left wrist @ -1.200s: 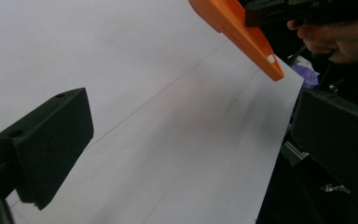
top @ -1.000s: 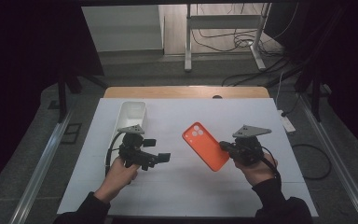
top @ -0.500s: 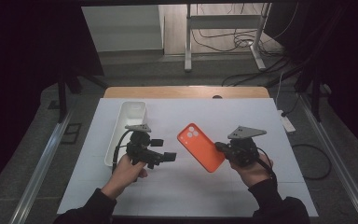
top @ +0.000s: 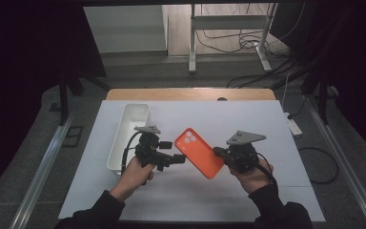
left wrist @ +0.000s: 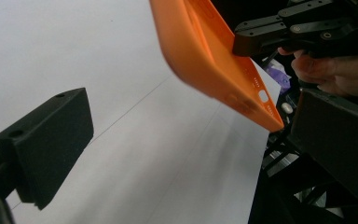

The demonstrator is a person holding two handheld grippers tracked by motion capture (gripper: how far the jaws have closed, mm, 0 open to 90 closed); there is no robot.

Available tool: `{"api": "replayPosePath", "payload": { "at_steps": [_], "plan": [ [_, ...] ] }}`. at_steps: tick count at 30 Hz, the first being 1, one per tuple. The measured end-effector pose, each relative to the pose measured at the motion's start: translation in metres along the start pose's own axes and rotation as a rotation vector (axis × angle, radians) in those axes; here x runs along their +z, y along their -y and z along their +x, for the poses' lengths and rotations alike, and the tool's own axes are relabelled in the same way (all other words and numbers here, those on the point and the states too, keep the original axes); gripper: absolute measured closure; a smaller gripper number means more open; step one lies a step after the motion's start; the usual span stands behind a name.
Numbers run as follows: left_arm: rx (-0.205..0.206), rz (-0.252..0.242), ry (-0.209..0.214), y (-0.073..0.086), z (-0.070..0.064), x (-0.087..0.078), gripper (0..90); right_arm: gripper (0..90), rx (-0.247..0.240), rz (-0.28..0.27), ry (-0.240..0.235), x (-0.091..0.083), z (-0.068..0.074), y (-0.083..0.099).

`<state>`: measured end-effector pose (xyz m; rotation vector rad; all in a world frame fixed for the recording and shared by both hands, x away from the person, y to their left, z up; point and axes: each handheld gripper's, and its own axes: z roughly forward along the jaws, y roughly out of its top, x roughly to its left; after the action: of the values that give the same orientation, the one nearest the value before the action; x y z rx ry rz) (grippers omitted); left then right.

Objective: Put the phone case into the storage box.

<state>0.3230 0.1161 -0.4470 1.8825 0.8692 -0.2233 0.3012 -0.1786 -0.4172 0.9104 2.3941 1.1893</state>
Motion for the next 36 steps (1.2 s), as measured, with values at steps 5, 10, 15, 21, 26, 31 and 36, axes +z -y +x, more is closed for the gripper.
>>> {"api": "replayPosePath", "payload": {
  "at_steps": [5,10,15,21,26,31,36],
  "plan": [
    [0.001,0.014,0.001,-0.002,-0.002,0.005,0.0,88.8,-0.008,-0.002,-0.008,0.002,0.005,-0.001],
    [-0.005,0.030,-0.020,-0.002,-0.004,0.010,0.0,88.8,-0.016,-0.007,-0.017,0.004,0.012,-0.003],
    [-0.016,0.041,-0.031,-0.003,-0.006,0.012,0.0,88.8,-0.024,-0.009,-0.022,0.005,0.016,-0.003],
    [-0.037,0.052,0.014,-0.003,-0.005,0.014,0.4,88.8,-0.029,-0.016,-0.027,0.006,0.020,-0.004],
    [-0.044,0.043,0.036,-0.004,-0.004,0.012,4.0,88.8,-0.035,-0.017,-0.032,0.007,0.023,-0.004],
    [-0.063,0.043,0.073,-0.003,-0.003,0.011,22.1,88.8,-0.040,-0.023,-0.033,0.007,0.025,-0.004],
    [-0.106,0.046,0.131,-0.001,-0.001,0.010,49.2,88.8,-0.043,-0.029,-0.025,0.006,0.027,-0.005]
  ]
}}
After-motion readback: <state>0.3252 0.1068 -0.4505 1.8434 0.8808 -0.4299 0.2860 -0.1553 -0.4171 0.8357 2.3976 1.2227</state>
